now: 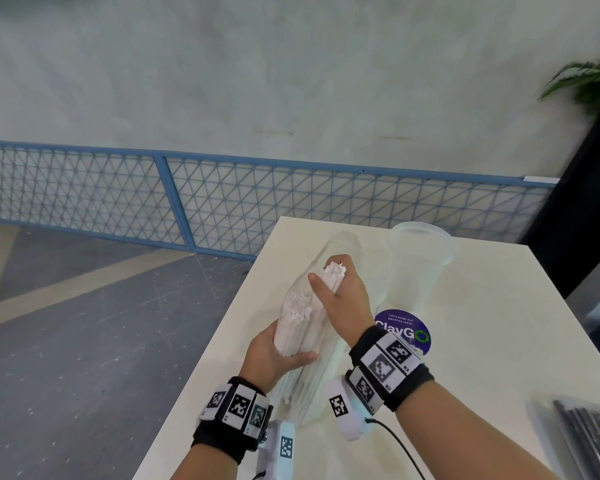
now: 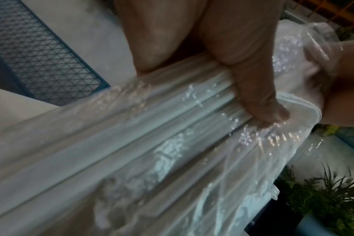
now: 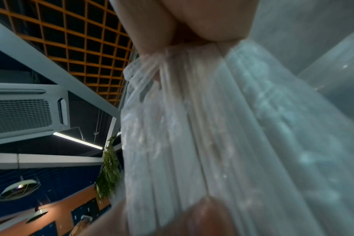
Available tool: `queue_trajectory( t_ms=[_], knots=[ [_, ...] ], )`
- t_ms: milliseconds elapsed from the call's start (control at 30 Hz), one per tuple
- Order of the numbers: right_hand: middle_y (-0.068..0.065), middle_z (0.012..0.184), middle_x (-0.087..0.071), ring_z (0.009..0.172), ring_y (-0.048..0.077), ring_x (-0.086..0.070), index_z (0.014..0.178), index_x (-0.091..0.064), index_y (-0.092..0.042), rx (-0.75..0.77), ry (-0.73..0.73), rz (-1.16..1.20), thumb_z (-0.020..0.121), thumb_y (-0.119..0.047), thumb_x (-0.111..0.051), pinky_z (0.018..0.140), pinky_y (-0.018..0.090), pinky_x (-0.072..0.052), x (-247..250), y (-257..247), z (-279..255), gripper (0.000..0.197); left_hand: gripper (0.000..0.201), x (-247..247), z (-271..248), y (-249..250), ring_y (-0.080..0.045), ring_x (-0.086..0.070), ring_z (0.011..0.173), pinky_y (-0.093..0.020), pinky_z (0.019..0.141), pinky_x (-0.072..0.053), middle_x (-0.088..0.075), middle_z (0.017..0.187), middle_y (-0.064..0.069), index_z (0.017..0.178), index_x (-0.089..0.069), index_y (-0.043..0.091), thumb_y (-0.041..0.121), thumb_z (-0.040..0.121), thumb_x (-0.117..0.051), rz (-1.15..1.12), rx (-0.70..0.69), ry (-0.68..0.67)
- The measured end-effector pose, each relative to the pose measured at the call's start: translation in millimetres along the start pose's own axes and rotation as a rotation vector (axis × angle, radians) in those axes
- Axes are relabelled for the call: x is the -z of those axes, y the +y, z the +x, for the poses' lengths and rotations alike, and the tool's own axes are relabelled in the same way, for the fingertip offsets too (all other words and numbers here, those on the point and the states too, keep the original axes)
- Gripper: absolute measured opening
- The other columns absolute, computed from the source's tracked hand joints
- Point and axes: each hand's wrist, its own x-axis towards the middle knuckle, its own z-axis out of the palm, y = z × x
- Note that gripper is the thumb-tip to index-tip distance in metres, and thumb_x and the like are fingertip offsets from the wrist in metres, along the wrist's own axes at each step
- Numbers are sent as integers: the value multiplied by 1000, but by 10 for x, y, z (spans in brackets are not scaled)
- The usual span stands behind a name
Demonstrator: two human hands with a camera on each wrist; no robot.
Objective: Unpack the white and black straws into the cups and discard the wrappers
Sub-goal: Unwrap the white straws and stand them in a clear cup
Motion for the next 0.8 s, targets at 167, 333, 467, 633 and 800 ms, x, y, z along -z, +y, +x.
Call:
queue_trajectory(
  t_ms=[167,333,467,633,800],
  knots=[
    [-11,75,-50,63,-15,-50,95,-43,-15,50,80,112,89,-12,-59,60,1,-36,177,-75,160,17,56,-51,19,18,-12,-68,93,-17,77,-53,-72,97,4,109,-62,15,19,60,-87,8,26,23],
    [-9,72,-49,58,-8,-48,91,-45,-16,77,107,165,90,-14,-59,59,7,-39,298,-212,287,14,49,-43,18,54,-6,-65,85,-5,66,-47,-69,89,9,102,-60,19,17,61,-86,16,48,37],
    [-6,81,-57,72,7,-56,92,-47,-26,24,140,232,83,-20,-67,72,23,-47,300,-232,275,23,45,-62,-10,83,-1,-63,80,-4,62,-46,-67,85,11,98,-60,18,11,62,-84,-7,40,55],
    [-8,101,-58,91,4,-60,123,-37,-24,-112,163,349,71,-20,-79,80,22,-52,200,-128,112,66,42,-93,-17,89,3,-62,81,-6,64,-48,-67,86,13,92,-58,27,14,62,-85,-9,21,79],
    [2,94,-64,93,22,-62,107,-57,-10,-188,182,258,75,-18,-76,81,34,-52,134,-39,77,39,44,-114,-15,105,12,-64,69,-7,62,-49,-68,86,11,90,-59,28,9,60,-85,-35,28,40]
  ],
)
